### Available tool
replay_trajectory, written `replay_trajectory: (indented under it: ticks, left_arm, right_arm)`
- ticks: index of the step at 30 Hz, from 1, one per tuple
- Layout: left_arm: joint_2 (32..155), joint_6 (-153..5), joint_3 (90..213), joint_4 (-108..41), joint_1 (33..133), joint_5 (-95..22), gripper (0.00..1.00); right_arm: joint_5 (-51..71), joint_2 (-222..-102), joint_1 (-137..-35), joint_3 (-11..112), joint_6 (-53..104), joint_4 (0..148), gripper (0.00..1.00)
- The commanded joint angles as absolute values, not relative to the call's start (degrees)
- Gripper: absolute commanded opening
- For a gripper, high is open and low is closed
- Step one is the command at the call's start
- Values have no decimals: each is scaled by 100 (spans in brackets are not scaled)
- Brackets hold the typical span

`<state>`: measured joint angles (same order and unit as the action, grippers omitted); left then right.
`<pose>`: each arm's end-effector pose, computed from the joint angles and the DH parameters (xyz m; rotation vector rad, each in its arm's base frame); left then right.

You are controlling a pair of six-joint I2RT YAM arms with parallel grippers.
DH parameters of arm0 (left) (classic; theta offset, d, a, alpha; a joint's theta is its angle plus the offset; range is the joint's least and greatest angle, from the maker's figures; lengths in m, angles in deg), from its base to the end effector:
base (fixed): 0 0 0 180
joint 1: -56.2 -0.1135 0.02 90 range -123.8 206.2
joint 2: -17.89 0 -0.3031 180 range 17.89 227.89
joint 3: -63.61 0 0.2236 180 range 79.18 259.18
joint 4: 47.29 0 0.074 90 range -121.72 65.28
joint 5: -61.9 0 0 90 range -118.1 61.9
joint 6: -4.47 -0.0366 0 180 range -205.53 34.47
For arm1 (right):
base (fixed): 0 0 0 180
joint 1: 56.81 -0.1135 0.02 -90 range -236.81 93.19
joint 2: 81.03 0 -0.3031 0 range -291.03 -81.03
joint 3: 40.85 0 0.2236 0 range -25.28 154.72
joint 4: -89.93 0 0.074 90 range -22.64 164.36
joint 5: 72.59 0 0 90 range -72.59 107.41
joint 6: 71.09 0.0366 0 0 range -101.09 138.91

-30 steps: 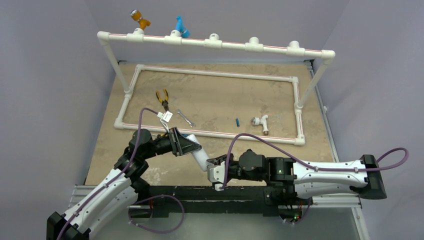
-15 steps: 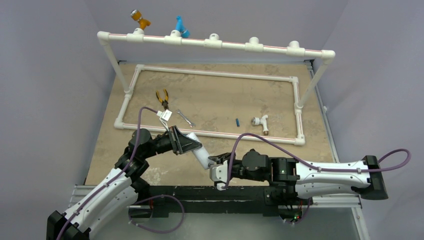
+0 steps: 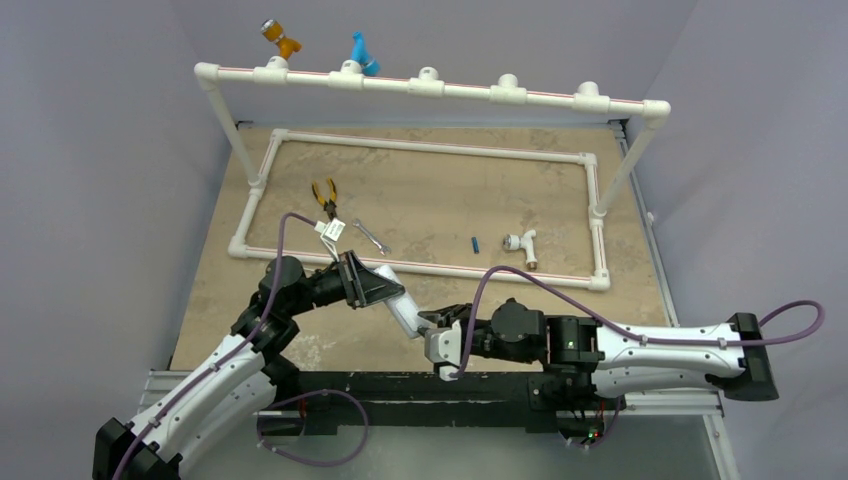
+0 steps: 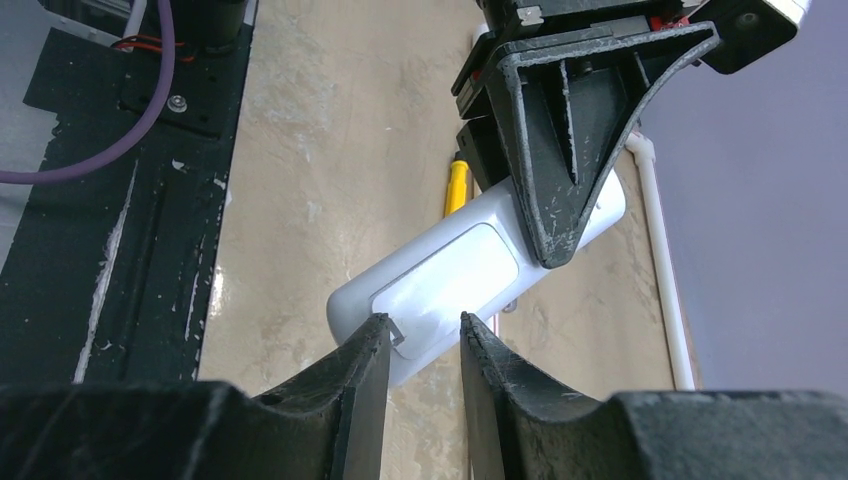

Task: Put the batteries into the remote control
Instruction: Remove the battery cover from the remote control.

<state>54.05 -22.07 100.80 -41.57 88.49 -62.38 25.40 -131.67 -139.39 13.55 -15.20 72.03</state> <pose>0.0758 -0.0723 0.2878 0.0095 1.9653 -1.6829 0.0254 0.1558 0.3356 -1.5120 1.0497 0.4709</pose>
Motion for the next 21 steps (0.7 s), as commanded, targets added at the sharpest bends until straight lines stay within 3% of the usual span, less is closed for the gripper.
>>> replay_trajectory:
  ticks: [1, 14, 21]
  left_arm:
    - [5425, -2163, 10048, -4402, 8878, -6483, 0]
    - [5531, -2128, 10122, -4402, 8878, -6509, 0]
    - [5568, -2145, 10112, -4295, 8875, -6472, 0]
  right_arm:
    - [2726, -12964, -13927, 1291, -1552, 7697, 30]
    - [2661, -12923, -13925, 1128, -1361, 7501, 37]
    - [2691, -12921, -13925, 1093, -1337, 7454, 48]
